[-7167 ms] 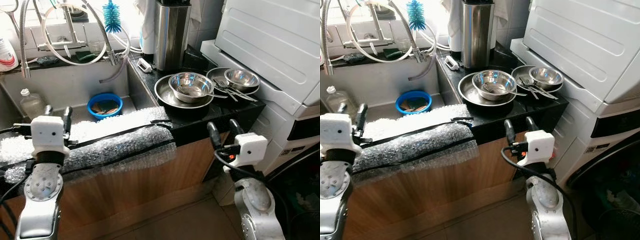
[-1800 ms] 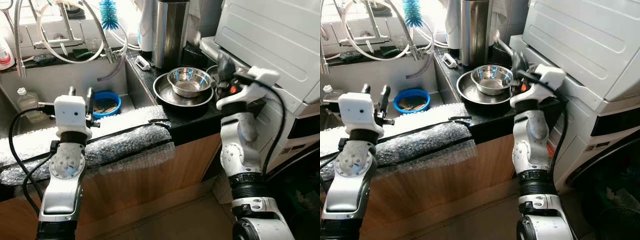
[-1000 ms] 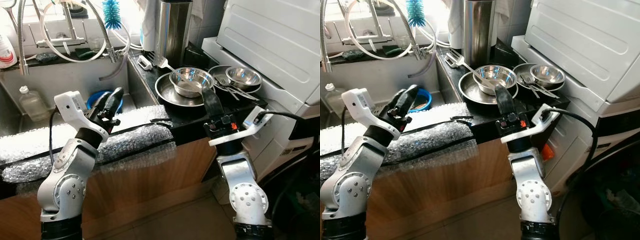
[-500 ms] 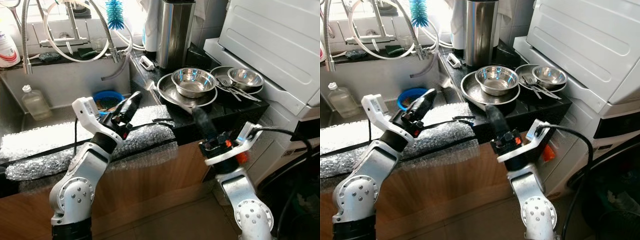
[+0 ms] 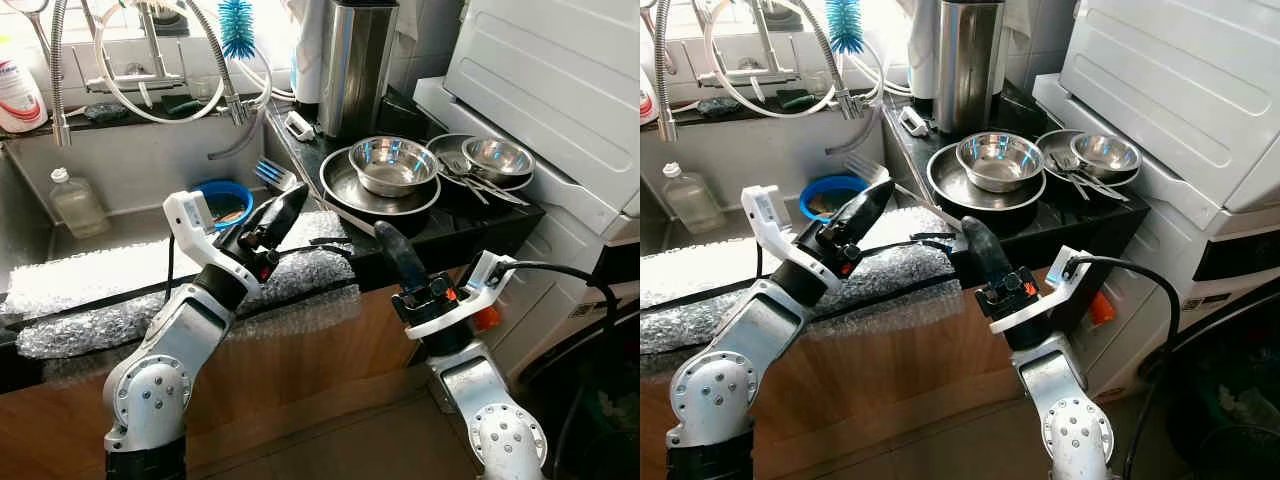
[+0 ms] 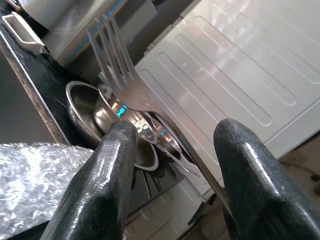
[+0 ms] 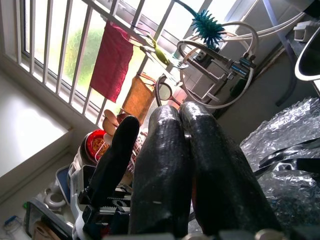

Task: Kitchen organization

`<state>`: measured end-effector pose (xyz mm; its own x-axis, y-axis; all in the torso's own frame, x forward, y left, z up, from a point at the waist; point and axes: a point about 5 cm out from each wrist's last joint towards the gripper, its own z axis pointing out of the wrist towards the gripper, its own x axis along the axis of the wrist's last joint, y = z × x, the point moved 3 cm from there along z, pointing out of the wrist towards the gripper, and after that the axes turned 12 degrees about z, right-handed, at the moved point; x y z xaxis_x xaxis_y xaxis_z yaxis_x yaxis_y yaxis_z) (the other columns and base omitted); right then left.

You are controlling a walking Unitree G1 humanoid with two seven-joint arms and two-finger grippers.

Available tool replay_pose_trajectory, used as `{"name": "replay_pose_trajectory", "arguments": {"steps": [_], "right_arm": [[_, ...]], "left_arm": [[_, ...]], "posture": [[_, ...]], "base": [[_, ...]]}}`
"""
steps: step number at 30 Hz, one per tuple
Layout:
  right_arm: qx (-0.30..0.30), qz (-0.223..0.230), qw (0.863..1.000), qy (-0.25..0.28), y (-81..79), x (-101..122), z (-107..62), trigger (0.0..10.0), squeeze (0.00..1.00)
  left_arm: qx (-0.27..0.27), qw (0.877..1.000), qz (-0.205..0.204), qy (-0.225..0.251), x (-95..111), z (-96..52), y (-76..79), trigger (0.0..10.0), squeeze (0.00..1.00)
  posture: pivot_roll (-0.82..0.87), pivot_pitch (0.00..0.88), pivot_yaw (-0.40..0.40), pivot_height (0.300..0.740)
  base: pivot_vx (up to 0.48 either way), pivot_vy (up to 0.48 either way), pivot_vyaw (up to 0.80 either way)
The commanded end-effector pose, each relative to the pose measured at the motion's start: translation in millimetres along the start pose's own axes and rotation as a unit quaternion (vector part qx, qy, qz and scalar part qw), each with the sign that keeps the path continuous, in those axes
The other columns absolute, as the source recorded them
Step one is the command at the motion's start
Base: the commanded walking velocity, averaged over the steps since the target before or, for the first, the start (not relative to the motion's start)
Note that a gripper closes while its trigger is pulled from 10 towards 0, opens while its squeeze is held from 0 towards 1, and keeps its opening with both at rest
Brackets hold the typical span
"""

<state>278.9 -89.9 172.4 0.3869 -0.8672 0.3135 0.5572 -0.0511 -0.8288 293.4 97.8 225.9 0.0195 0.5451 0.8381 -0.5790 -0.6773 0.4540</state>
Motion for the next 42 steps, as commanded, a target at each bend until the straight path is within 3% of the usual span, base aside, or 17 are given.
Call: {"name": "replay_pose_trajectory", "arguments": {"steps": [1,14,26,27,28,29,30,42], "right_arm": [[0.018,-0.007,1.000,-0.001,-7.9,2,4.0,10.0,0.00],[0.032,-0.005,0.999,-0.036,-12.8,-11,8.6,10.0,0.00],[0.030,-0.010,0.998,-0.060,-12.9,-18,6.8,10.0,0.00],[0.029,-0.011,0.998,-0.061,-12.6,-19,6.5,10.0,0.00],[0.029,-0.011,0.998,-0.061,-12.5,-19,6.4,10.0,0.00],[0.028,-0.011,0.998,-0.062,-12.5,-19,6.3,10.0,0.00],[0.028,-0.011,0.998,-0.062,-12.5,-19,6.2,10.0,0.00],[0.027,-0.016,0.997,-0.068,-12.2,-21,5.8,10.0,0.00]], "left_arm": [[-0.017,1.000,0.005,-0.002,2,-0.8,9.1,10.0,0.00],[-0.016,1.000,0.014,-0.015,-2,-1.2,10.7,10.0,0.00],[0.022,1.000,0.016,0.011,6,1.1,1.0,10.0,0.00],[0.036,0.999,0.013,0.024,10,1.3,-2.8,9.3,0.00],[0.041,0.999,0.014,0.027,11,1.3,-4.4,3.6,0.00],[0.043,0.999,0.014,0.029,12,1.2,-5.3,3.6,0.00],[0.045,0.998,0.013,0.032,13,1.3,-6.0,0.0,0.00],[0.049,0.998,0.009,0.035,13,1.6,-6.8,0.0,0.00]], "posture": [[-0.03,0.000,-0.073,0.727],[-0.03,0.000,-0.076,0.727],[-0.03,0.000,-0.077,0.727],[-0.03,0.000,-0.077,0.727],[-0.03,0.000,-0.077,0.727],[-0.03,0.000,-0.077,0.727],[-0.03,0.000,-0.078,0.727],[-0.03,0.000,-0.078,0.727]], "base": [[0.000,0.000,0.00],[0.000,0.000,0.00],[0.000,0.000,0.00],[0.000,0.000,0.00],[0.000,0.000,0.00],[0.000,0.000,0.00],[0.000,0.000,0.00],[0.000,0.000,0.00]]}}
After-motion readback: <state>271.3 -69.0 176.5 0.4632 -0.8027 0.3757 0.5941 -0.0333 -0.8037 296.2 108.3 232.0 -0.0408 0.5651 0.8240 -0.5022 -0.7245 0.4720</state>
